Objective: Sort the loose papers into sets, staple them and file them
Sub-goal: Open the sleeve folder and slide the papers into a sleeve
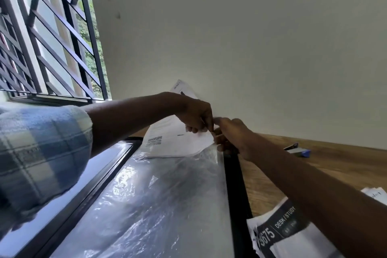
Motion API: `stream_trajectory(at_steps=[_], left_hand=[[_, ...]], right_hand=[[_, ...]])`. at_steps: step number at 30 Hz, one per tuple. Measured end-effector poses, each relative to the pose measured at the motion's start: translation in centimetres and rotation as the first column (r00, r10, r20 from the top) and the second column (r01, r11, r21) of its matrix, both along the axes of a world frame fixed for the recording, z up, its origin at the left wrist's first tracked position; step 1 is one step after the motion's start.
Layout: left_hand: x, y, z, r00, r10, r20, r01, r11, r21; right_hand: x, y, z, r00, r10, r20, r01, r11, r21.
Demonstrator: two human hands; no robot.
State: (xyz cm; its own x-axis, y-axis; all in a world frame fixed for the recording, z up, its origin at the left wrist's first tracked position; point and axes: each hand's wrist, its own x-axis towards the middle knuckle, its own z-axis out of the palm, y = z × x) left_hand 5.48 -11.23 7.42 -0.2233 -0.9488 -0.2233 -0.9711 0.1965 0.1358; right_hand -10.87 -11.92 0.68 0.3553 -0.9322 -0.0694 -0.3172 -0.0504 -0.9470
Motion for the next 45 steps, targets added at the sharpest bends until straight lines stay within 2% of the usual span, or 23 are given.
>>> stream_trajectory(at_steps=[3,9,12,15,16,17,18,20,22,23,26,31,34,40,43,45], left_hand=[[0.3,-0.3,-0.4,1.000,-0.015,-0.014,0.014,1.000,-0.027],[0.3,-0.5,-0.6,0.995,-0.010,-0.102,0.013,1.000,0.026],[-0.7,-0.5,-1.3,0.997,0.000,-0.079,0.005,0.998,0.064],[-1.2,-0.5,-1.3,0.991,0.044,-0.130,-0.034,0.996,0.078],[-0.9,-0.6,-1.1,0.995,0.023,-0.100,-0.018,0.998,0.058],[-0.6,-0.8,-0.7,1.000,-0.019,0.000,0.019,1.000,0.015],[-0.2,-0.9,-0.3,0.983,-0.072,0.169,0.079,0.996,-0.035],[0.2,-1.2,-0.2,0.865,-0.138,0.483,0.203,0.976,-0.085],[0.3,-1.9,-0.7,0.774,-0.160,0.612,0.254,0.965,-0.068],[0.1,-2.3,-1.0,0.757,-0.161,0.633,0.257,0.964,-0.062],[-0.6,-3.1,-1.3,0.788,-0.172,0.592,0.235,0.972,-0.030],[-2.9,-2.9,-0.7,0.796,-0.273,0.540,0.237,0.962,0.136],[-3.2,-2.5,-0.3,0.745,-0.289,0.602,0.245,0.957,0.156],[-1.8,-3.4,-0.2,0.576,-0.177,0.798,0.273,0.962,0.016],[-1.8,-3.5,-1.1,0.596,-0.176,0.783,0.245,0.969,0.031],[-2.7,-3.4,-1.9,0.657,-0.213,0.724,0.249,0.967,0.059]], right_hand=[[-0.5,0.8,-1.2,0.998,0.022,0.056,-0.022,1.000,0.005],[0.5,1.3,-4.6,0.954,-0.210,0.214,0.241,0.962,-0.129],[0.7,1.7,-5.2,0.937,-0.229,0.263,0.276,0.948,-0.157],[0.5,1.6,-5.6,0.925,-0.222,0.309,0.280,0.947,-0.157],[0.5,1.5,-5.9,0.924,-0.218,0.313,0.279,0.946,-0.165],[0.4,1.4,-6.0,0.925,-0.218,0.313,0.282,0.943,-0.177],[0.4,1.4,-6.0,0.926,-0.216,0.310,0.284,0.939,-0.193],[0.4,1.4,-6.0,0.921,-0.211,0.327,0.286,0.937,-0.201],[0.3,1.4,-6.0,0.916,-0.201,0.348,0.280,0.940,-0.193],[0.3,1.5,-6.0,0.916,-0.202,0.346,0.281,0.940,-0.196],[0.5,1.4,-5.9,0.926,-0.222,0.305,0.293,0.933,-0.211],[0.6,1.3,-6.0,0.925,-0.225,0.307,0.296,0.932,-0.211],[0.5,1.3,-6.1,0.928,-0.212,0.306,0.287,0.931,-0.227],[0.7,1.5,-6.0,0.928,-0.224,0.297,0.291,0.934,-0.206],[0.6,1.5,-5.9,0.932,-0.227,0.283,0.292,0.932,-0.214],[0.6,1.4,-6.0,0.932,-0.234,0.278,0.296,0.932,-0.209]])
